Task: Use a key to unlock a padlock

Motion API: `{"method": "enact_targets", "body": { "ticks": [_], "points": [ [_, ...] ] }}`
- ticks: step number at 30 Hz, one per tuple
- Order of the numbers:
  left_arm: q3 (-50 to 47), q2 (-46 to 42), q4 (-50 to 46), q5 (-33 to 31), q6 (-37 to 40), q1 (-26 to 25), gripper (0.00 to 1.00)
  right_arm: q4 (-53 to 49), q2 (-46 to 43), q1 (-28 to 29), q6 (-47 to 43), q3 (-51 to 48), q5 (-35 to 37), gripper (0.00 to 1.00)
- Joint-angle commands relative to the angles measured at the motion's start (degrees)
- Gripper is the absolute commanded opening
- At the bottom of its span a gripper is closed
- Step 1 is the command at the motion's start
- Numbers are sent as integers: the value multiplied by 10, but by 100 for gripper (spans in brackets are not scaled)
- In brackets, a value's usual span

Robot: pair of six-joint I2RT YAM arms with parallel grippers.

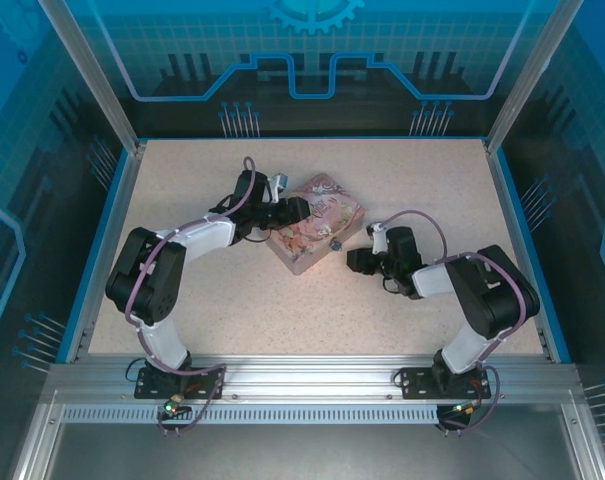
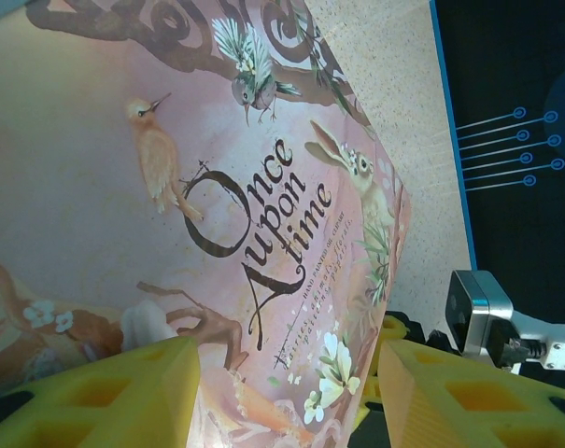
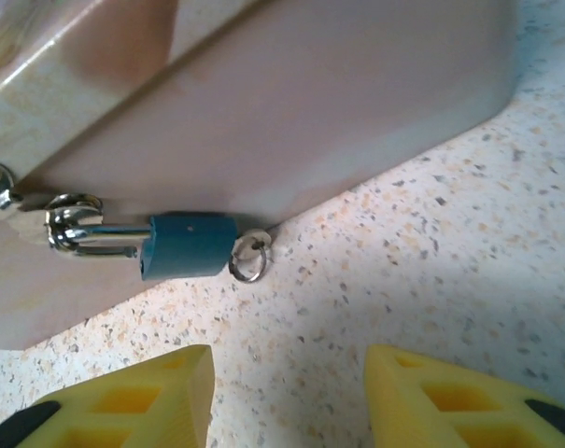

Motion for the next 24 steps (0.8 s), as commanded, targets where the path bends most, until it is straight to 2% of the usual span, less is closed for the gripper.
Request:
{"method": "enact_targets", "body": {
  "ticks": [1,5,14,21,24],
  "points": [
    [-26,16,-84,-56,13,13,55,-11,-27,18,-30,-9,25,50],
    [-25,13,-84,-56,14,13,55,-58,-26,62,-90,26,60,53],
    [-22,16,-79,-52,9,13,55,-64,19,137,-173,78,196,54],
    [-17,15,-84,-54,10,13,55,-53,78,163,-193,114,214,56],
    [-16,15,-86,-54,11,14,55,-42,90,168,-194,124,173,48]
  ]
}}
